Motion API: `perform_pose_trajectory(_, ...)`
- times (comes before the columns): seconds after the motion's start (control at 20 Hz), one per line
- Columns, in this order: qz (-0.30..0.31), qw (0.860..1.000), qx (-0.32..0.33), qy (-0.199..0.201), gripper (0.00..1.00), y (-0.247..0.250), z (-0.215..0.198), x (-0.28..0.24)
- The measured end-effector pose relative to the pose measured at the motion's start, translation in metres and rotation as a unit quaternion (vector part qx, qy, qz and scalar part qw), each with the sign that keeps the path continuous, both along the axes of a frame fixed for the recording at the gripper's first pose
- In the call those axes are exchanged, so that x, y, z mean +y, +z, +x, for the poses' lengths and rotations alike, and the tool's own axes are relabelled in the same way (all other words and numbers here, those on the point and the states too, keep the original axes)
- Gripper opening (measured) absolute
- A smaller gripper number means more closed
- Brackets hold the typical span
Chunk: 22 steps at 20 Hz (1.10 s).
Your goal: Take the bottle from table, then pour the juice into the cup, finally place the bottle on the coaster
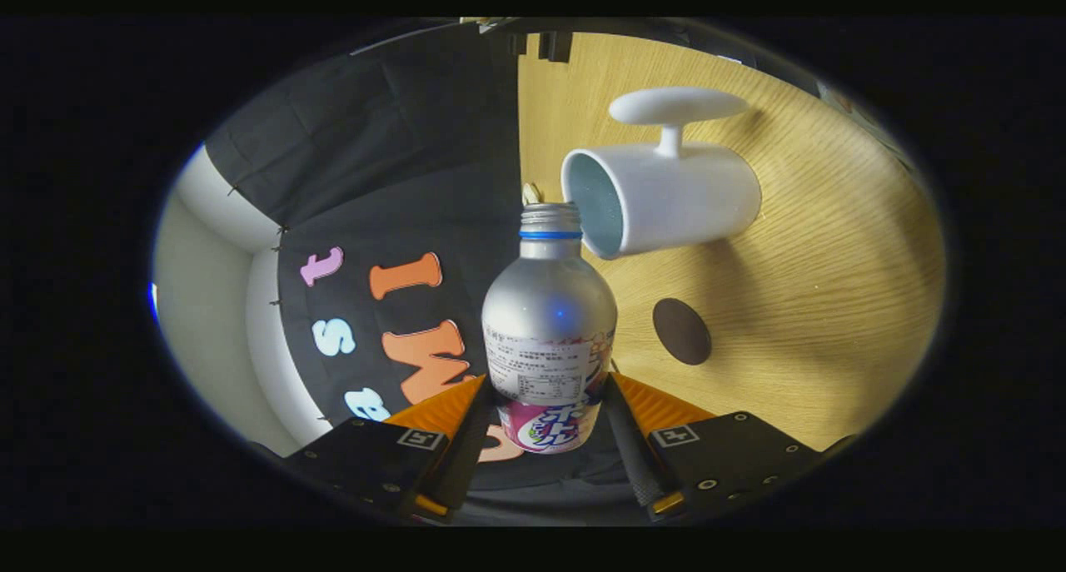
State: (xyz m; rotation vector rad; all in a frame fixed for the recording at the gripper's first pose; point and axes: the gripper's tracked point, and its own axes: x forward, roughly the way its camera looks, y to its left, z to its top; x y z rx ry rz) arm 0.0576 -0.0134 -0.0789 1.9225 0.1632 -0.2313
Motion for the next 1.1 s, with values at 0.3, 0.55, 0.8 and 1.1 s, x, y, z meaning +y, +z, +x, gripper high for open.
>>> perform_pose_trajectory(0.3,0.009,1.000,0.000,0.000,0.75,0.0001,0.0027,0.0006)
perform_pose_trajectory(0.55,0.013,1.000,0.007,0.000,0.75,-0.0053,0.0035,0.0017)
perform_pose_trajectory(0.8,0.017,1.000,0.007,0.002,0.75,-0.0045,0.0037,0.0022)
perform_pose_trajectory(1.1,0.022,1.000,0.009,-0.001,0.75,-0.0048,0.0026,0.0007)
